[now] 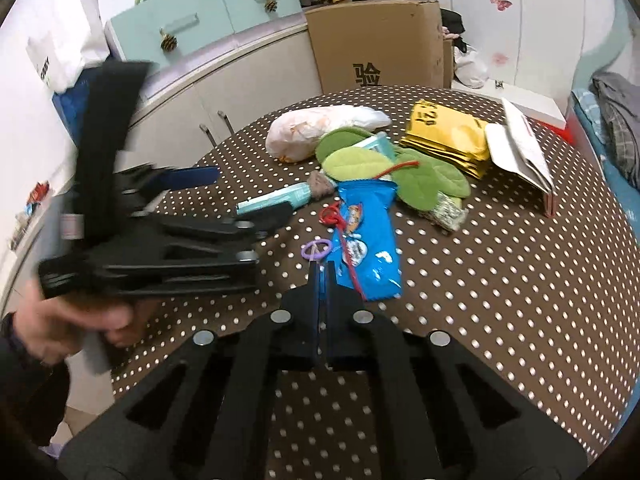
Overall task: Collect trash
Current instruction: 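Grasp the teal tube with the left tool while the right tool grasps the purple-ring tag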
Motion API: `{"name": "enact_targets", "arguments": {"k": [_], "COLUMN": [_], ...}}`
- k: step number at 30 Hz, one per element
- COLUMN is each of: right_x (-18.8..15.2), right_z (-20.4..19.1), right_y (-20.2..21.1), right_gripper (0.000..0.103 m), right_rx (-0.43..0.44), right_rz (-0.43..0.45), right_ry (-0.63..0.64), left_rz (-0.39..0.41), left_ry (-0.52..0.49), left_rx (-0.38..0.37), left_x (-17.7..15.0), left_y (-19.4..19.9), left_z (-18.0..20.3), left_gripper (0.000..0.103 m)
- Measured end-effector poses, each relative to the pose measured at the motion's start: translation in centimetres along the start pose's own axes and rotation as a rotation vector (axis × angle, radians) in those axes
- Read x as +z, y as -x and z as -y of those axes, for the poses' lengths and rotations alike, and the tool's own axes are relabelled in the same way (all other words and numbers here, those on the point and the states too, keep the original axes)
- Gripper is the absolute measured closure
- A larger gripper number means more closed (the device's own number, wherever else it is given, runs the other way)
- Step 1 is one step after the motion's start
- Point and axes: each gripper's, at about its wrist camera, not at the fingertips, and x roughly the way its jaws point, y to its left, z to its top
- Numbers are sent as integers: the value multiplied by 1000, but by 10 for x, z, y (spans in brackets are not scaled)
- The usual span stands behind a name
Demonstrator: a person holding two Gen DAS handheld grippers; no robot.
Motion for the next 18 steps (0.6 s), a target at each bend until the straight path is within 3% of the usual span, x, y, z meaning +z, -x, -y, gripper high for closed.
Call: {"name": "enact_targets", "arguments": {"k": [5,10,11,12,13,15,16,18], "right_x": [-2,1,1,3,3,5,6,8], "right_z": [3,1,-1,-4,-6,-11,-13,-18], "right_y": [6,-3,-4,-6,-9,-11,-12,-13], "right_gripper": [99,99,99,99,94,64,44,44], "right_rx": [12,25,30,39,41,43,47,60], "right_rz": [-18,-32,-34,-40,-44,-46,-40,-29], "right_ry": [10,22,27,34,40,55,61,78], "left_rz": [-31,-51,-50,-57,-66,-69,-69,-69], "left_ry": [-82,-113,-128,-128,-118,-108,-105,-81], "left_rx": [-7,-134,-134,-145,-158,-169,-169,-170], "left_x": [11,20,21,21,20,13,9,-3], "left_y": [-20,-28,-27,-26,-24,-17,-14,-5], "left_z": [3,-1,0,-1,-3,-5,-6,-9], "left_gripper": [9,46,63,70,72,77,77,80]}}
